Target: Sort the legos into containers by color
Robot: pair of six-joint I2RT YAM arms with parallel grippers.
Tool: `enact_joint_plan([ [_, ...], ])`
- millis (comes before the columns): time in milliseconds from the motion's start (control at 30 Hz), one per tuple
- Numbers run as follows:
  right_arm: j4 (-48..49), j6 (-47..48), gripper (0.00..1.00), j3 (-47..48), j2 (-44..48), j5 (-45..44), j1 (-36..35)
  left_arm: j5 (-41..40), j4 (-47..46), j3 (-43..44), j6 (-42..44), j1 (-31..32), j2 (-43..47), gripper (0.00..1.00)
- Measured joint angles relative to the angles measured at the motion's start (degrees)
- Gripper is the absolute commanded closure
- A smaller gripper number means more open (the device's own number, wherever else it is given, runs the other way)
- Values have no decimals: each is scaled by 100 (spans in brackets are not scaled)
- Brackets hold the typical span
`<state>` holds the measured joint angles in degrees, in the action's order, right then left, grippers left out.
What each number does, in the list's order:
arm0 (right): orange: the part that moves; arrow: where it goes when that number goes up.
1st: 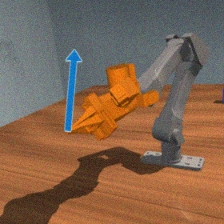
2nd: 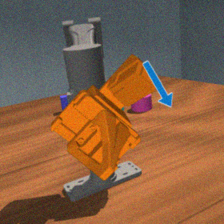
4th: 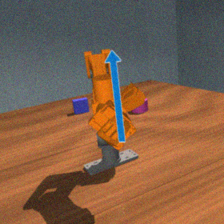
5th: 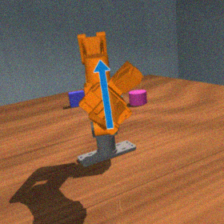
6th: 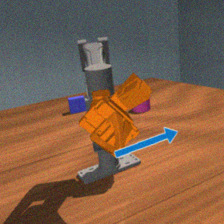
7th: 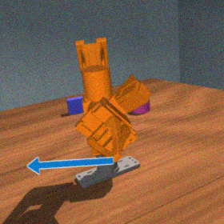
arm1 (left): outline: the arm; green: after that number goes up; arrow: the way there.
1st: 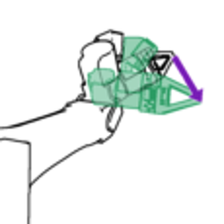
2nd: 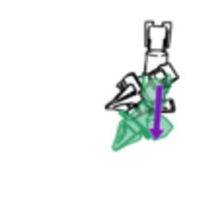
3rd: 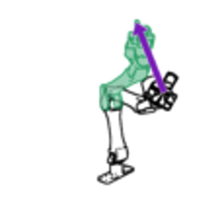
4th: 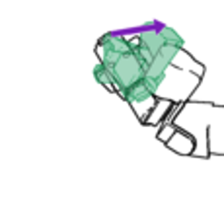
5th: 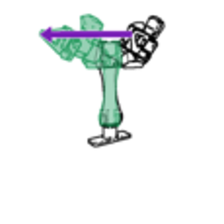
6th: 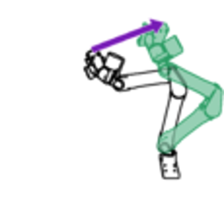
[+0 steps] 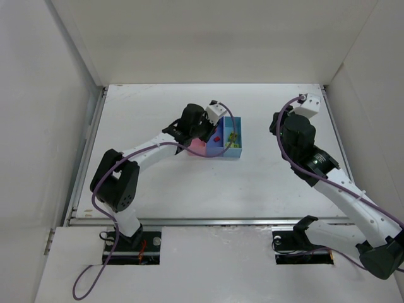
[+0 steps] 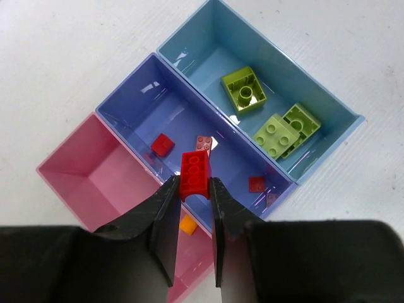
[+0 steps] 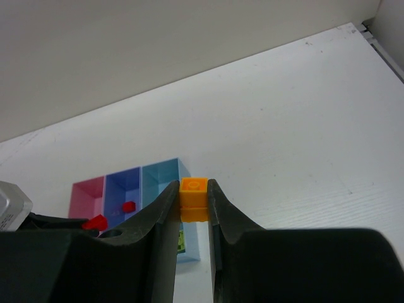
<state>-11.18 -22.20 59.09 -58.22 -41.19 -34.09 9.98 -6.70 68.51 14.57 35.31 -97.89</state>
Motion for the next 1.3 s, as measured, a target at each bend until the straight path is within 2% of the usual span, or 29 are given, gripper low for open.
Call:
enact_joint_plan([
  [100, 2, 0, 100, 0, 0, 0, 0, 7, -35, -35, 39, 0, 0, 80],
  [267, 0, 0, 100, 0, 0, -2, 0, 9, -42, -39, 79, -2, 0, 69],
  [333, 0, 0, 100, 0, 0, 0, 0, 9, -42, -39, 94, -2, 0, 59],
  [433, 0, 0, 100, 0, 0, 0, 0, 11, -44, -39, 103, -2, 0, 50],
  [767, -20, 11, 100, 2, -9, 125, 9, 59, 94, 13, 144, -2, 0, 48],
  [900, -83, 17, 100, 175, -120, 741, 157, 391, 575, 535, 229, -2, -61, 47],
  [1100, -48, 87, 100, 809, -584, 2627, 898, 1307, 1088, 1738, 361, -2, -50, 42],
  [1300, -748, -37, 100, 957, -1316, 3694, 1902, 1523, 1355, 1902, 525, 11, 79, 42],
])
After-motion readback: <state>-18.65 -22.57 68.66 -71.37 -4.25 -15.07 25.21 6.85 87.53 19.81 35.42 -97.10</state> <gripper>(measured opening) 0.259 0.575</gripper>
